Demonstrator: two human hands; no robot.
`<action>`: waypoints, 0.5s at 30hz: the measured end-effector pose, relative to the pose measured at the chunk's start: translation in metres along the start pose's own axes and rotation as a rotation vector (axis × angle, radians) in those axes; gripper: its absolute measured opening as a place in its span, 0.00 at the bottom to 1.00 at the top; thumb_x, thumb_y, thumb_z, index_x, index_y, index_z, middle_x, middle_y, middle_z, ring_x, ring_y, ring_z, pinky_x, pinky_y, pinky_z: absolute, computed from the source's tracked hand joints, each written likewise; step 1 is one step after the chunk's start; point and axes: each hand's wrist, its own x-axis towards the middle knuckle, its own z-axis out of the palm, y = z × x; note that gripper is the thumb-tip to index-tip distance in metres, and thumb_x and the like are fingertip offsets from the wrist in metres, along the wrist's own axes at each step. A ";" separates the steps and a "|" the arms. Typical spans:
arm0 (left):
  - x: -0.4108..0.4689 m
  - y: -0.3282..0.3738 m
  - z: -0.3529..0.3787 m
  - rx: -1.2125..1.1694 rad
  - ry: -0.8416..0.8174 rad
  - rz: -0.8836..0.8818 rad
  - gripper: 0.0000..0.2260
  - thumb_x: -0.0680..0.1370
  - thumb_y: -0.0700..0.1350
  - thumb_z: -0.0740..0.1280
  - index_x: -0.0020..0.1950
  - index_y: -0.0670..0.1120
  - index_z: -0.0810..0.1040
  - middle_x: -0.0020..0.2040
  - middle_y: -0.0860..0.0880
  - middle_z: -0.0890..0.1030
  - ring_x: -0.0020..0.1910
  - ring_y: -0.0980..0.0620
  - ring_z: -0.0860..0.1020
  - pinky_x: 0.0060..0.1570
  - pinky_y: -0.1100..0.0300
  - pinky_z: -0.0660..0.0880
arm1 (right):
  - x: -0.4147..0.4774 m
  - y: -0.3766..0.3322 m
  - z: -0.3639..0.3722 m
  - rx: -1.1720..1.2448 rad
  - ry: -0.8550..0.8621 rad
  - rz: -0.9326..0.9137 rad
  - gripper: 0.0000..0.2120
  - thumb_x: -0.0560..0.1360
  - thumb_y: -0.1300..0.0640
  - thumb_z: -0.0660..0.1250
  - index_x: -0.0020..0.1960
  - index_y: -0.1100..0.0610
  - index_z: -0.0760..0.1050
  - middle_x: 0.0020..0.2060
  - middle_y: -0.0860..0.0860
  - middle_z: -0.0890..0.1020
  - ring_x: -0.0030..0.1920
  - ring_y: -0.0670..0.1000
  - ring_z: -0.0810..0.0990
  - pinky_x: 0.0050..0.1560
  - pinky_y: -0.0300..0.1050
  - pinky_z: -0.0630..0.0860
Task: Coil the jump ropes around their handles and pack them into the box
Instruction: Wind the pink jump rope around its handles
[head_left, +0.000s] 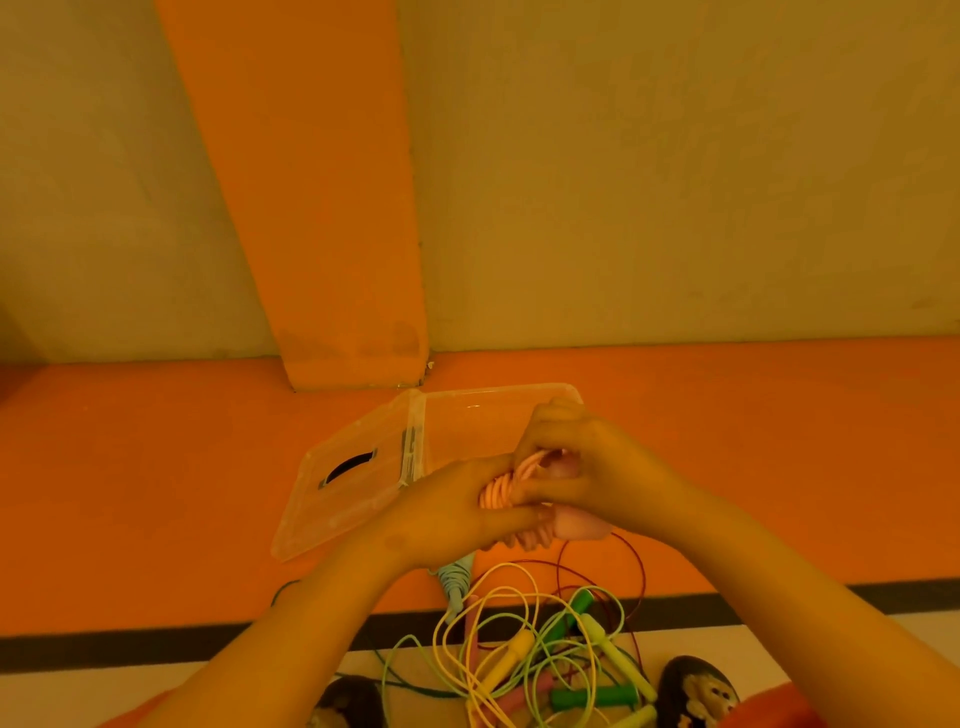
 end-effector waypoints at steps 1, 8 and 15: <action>-0.001 0.001 -0.001 -0.008 0.000 0.002 0.13 0.75 0.56 0.69 0.57 0.56 0.77 0.48 0.52 0.84 0.45 0.52 0.82 0.48 0.49 0.78 | 0.001 0.000 -0.002 -0.014 0.021 0.017 0.12 0.66 0.51 0.75 0.46 0.54 0.79 0.42 0.38 0.75 0.47 0.37 0.71 0.49 0.34 0.69; -0.005 0.008 -0.010 -0.075 -0.013 0.024 0.07 0.76 0.53 0.69 0.52 0.57 0.75 0.43 0.52 0.82 0.38 0.55 0.81 0.36 0.62 0.77 | -0.003 0.000 -0.010 0.095 0.017 0.093 0.15 0.67 0.46 0.74 0.51 0.46 0.77 0.49 0.36 0.78 0.55 0.37 0.75 0.56 0.32 0.69; -0.006 0.012 -0.017 -0.277 0.008 0.030 0.08 0.77 0.43 0.68 0.55 0.52 0.75 0.28 0.54 0.77 0.24 0.61 0.71 0.24 0.69 0.66 | -0.006 -0.001 -0.022 0.483 0.001 0.216 0.12 0.75 0.51 0.63 0.55 0.51 0.78 0.56 0.46 0.81 0.60 0.45 0.77 0.61 0.39 0.72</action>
